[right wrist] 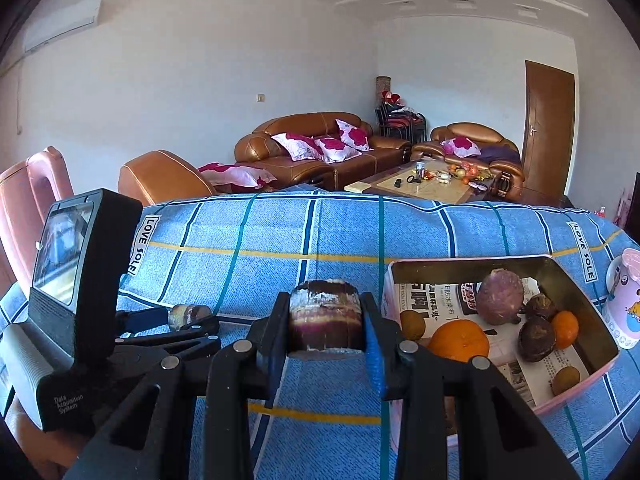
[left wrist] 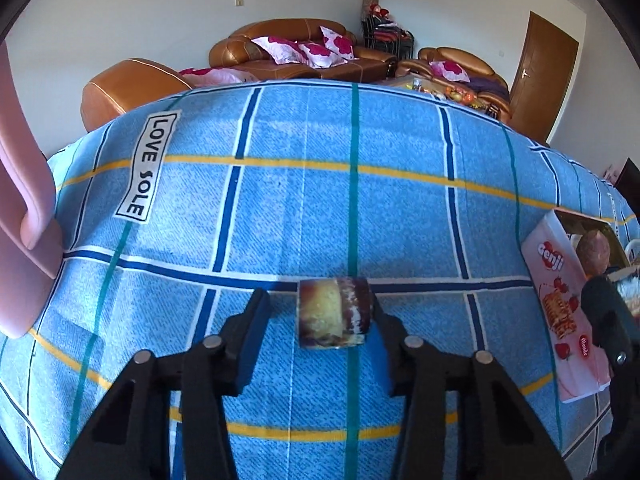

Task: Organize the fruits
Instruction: 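Lift both held containers and carry them toward the tin box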

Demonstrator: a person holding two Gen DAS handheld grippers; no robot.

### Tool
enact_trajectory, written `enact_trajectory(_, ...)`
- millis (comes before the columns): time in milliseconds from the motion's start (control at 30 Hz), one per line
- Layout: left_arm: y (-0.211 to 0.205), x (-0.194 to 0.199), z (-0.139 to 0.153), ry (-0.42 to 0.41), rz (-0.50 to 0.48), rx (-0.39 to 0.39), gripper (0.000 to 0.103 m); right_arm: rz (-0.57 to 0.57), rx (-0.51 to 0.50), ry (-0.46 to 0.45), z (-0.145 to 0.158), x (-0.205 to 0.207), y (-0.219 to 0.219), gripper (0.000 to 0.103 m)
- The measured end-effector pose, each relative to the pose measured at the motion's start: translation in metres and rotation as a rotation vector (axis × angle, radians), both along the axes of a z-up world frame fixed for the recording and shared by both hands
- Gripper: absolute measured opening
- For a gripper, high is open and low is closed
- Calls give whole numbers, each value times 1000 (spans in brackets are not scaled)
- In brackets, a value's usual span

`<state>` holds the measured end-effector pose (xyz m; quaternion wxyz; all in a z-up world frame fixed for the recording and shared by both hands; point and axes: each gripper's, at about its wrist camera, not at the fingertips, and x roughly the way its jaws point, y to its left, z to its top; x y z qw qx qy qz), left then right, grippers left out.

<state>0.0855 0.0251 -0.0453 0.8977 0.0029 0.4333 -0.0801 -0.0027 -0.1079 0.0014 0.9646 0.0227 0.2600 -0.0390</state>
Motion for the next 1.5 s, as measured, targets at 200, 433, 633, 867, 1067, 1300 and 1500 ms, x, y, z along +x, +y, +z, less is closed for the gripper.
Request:
enact_trajectory(200,4,-7,5,-23,22,-18,31,6,-16,-19,1,-3,2,35)
enact_trajectory(433,12,-40,28,-237,141,42,31,15,-51,-73,4,-15,10,35)
enact_trajectory(633,12,-55,41,-360,168,87,31,27,-75,-135,9,-27,15,35)
enact_trajectory(867,15,-65,45,-399,186,85,31,19,-82,-145,7,-38,17,36)
enact_trajectory(1067,11,-77,46,-431,187,85,31,11,-82,-144,9,-43,16,36)
enact_trajectory(1300,7,-90,47,-454,190,84,31,7,-81,-143,9,-48,12,36)
enact_trajectory(1500,6,-99,48,-475,202,84,31,5,-77,-140,9,-53,9,36)
